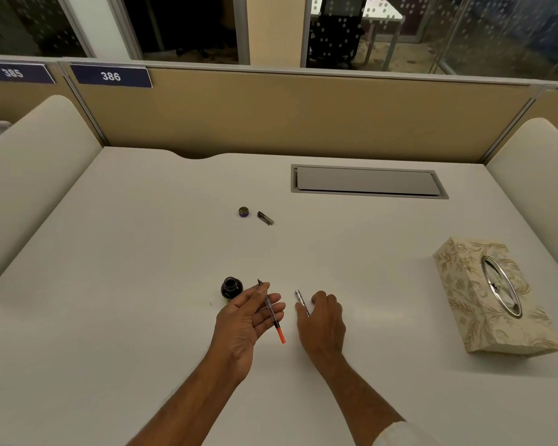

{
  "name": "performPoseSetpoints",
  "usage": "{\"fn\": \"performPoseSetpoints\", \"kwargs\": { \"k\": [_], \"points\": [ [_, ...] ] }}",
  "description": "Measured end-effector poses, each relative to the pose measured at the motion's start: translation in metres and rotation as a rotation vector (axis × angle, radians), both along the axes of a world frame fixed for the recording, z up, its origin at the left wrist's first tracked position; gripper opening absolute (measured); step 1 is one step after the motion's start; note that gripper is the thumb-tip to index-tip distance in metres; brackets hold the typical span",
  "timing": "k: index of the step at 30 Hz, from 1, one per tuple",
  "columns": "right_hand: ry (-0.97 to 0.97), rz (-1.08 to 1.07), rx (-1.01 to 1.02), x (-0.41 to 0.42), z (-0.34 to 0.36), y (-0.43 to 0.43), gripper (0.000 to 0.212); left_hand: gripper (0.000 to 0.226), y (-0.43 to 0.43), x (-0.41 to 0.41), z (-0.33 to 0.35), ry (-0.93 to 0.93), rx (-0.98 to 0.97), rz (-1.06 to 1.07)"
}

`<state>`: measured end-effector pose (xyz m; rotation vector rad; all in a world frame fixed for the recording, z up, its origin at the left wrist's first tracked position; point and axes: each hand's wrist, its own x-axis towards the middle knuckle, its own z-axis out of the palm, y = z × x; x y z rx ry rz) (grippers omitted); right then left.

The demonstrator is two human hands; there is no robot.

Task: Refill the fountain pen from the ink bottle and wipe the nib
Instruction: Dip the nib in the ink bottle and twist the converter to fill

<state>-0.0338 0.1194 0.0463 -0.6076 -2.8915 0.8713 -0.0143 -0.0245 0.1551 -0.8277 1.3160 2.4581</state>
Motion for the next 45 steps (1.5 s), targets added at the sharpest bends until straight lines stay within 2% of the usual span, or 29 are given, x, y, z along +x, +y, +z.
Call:
{"fn": "performPoseSetpoints", "kwargs": {
  "k": [14,23,26,29,33,36,45],
  "points": [
    [-0.009,0.001,-0.021,0.0,0.002,0.0,0.036,0.027,-0.004,0.004,-0.004,-0.003,0.007,0.006],
    [0.064,-0.01,-0.036,0.002,0.007,-0.002,0.041,0.025,-0.008,0.006,-0.008,-0.019,0.033,0.028],
    [0.111,-0.038,-0.121,0.005,0.02,-0.005,0.033,0.026,-0.011,0.004,-0.011,-0.038,0.051,0.044],
    [0.148,-0.038,-0.36,0.017,0.041,-0.013,0.02,0.027,-0.015,0.002,-0.015,-0.063,0.075,0.076],
    [0.044,0.077,-0.582,0.04,0.07,-0.029,0.031,0.029,-0.021,-0.004,-0.023,-0.091,0.121,0.125],
    [-0.046,0.131,-0.622,0.048,0.081,-0.04,0.039,0.03,-0.023,-0.008,-0.027,-0.113,0.161,0.144],
    [-0.041,0.113,-0.538,0.039,0.093,-0.059,0.029,0.037,-0.03,-0.019,-0.036,-0.142,0.298,0.229]
  ]
}}
